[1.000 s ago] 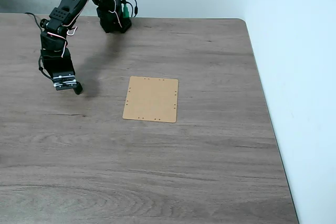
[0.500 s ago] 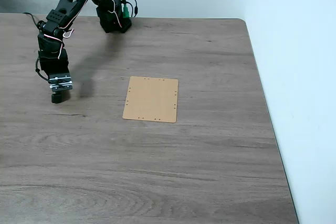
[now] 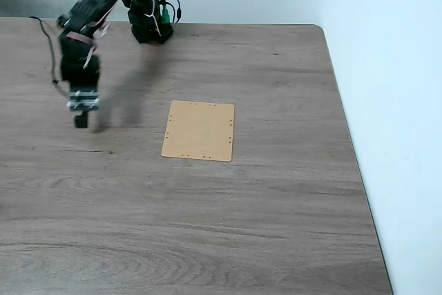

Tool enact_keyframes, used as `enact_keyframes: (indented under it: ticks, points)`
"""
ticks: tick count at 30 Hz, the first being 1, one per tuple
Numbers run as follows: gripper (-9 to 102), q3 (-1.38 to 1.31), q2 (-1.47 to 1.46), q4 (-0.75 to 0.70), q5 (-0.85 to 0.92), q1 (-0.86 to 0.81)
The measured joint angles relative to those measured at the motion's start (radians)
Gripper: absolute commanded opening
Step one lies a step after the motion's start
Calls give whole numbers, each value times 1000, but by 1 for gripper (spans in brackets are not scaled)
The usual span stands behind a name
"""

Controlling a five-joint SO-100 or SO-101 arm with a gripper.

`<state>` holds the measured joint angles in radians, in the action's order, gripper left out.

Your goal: Grasp a black block and then place it on the board.

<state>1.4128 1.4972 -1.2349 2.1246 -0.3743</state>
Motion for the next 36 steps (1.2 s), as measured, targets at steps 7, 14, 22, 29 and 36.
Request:
enact_keyframes:
  ticks: [7, 14, 22, 29, 36]
  points:
    - [0, 60, 155, 18, -515, 278]
    - [0, 61, 181, 20, -910, 514]
    - [0, 61, 58, 150, -1278, 686]
    - [0, 43, -54, 245, -1399, 721]
    - [0, 43, -98, 310, -1479, 741]
